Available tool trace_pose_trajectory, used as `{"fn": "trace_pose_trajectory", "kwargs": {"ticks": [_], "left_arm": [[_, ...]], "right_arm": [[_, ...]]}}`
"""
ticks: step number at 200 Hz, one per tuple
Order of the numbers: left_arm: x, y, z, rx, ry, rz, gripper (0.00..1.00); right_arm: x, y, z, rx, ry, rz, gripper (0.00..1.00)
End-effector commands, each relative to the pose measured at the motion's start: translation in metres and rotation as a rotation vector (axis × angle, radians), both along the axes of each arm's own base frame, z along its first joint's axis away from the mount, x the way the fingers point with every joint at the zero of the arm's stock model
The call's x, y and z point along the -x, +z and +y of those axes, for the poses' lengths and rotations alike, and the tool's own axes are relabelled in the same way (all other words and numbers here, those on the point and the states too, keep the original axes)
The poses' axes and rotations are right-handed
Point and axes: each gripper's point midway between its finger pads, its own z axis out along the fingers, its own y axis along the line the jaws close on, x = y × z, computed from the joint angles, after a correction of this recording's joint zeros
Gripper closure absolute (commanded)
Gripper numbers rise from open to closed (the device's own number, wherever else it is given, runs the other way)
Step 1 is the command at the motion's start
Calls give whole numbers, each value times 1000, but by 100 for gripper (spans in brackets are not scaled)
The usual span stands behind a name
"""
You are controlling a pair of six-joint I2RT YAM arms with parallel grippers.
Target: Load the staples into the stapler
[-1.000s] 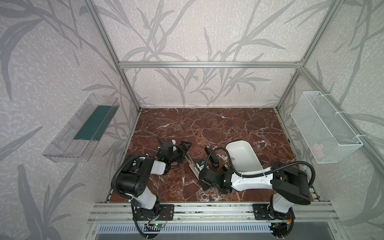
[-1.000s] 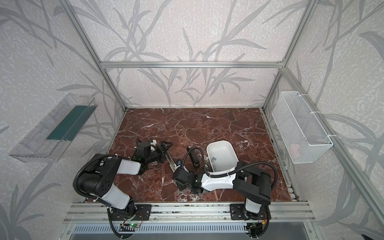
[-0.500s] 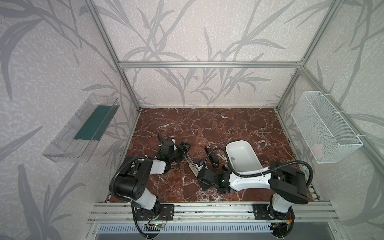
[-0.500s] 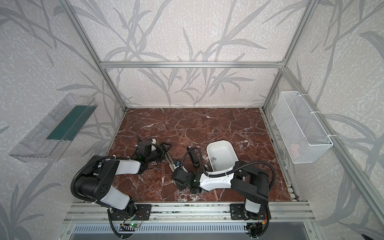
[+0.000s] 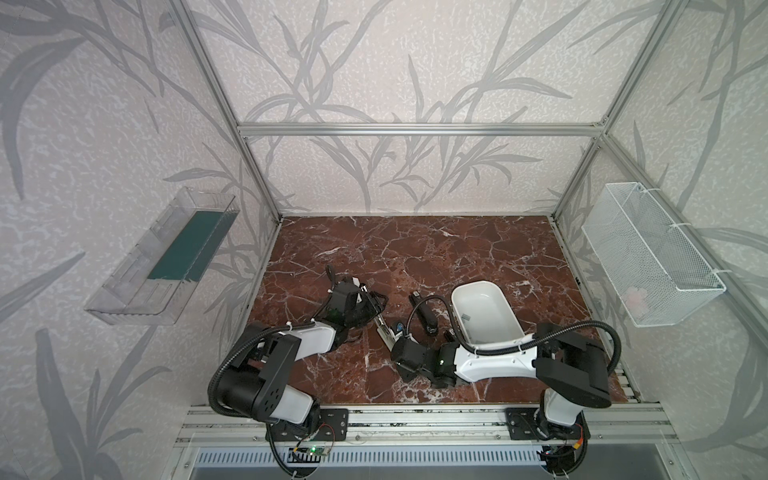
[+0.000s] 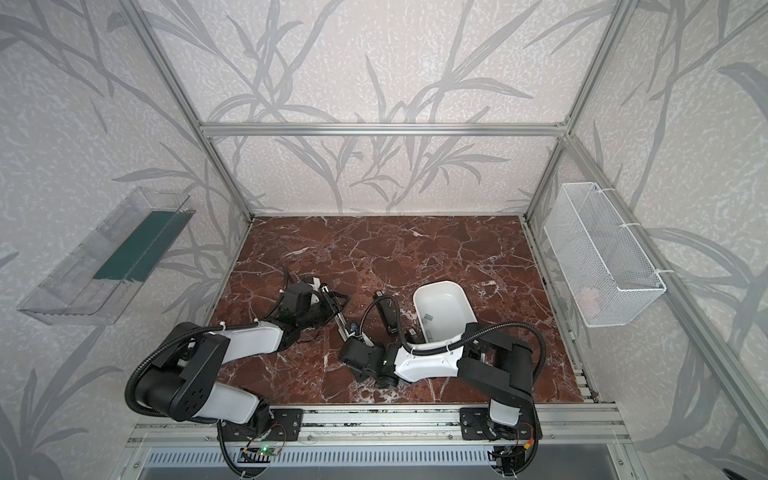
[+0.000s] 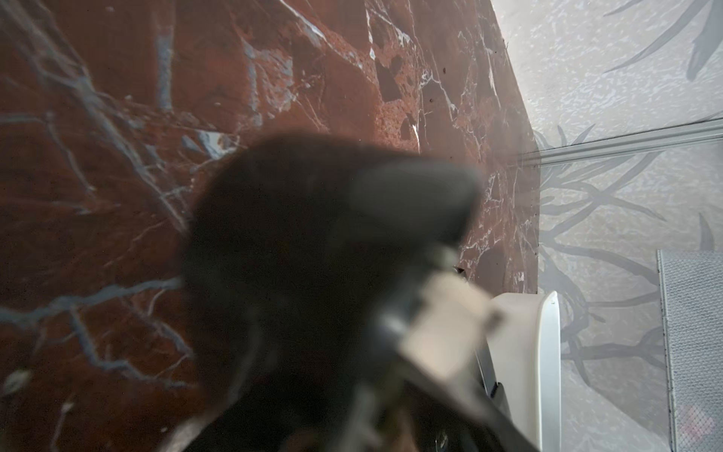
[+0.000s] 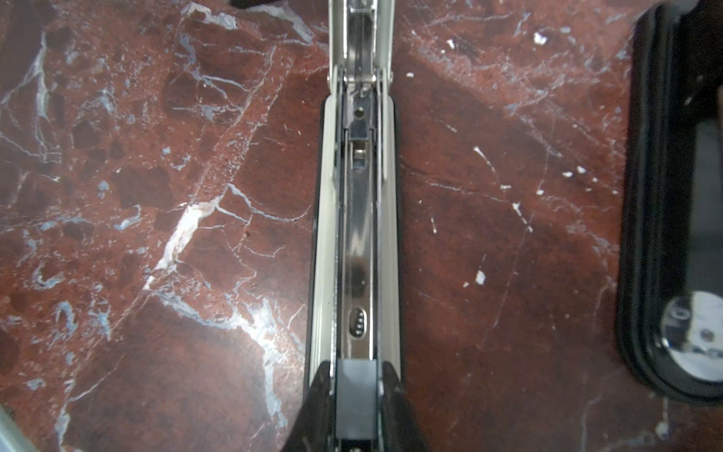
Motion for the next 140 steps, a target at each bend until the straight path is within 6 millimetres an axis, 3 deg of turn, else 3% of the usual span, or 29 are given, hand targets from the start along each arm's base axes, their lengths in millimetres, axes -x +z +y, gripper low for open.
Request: {"fn": "trace_pose_trajectory", "kwargs": {"ticks": [1,26,64,112,140], "left_arm": [[-8,17,-9,16,-24,-75,37],[-4,34,-12,-13,-48,-132,37],[17,56,-23,-173,-114,-256,34],[35,46,-25,-246,-140,-286,33],[39,50,-27,-265,-151,-332,33]], "right_arm": [[6,-7,1,41,25,7,100],[6,-9,0,50,14,12,100],[3,-5,-2,64,-4,5,100],[3,-4,0,53,-6,8,100],[4,-7,-1,56,-5,11,100]]}}
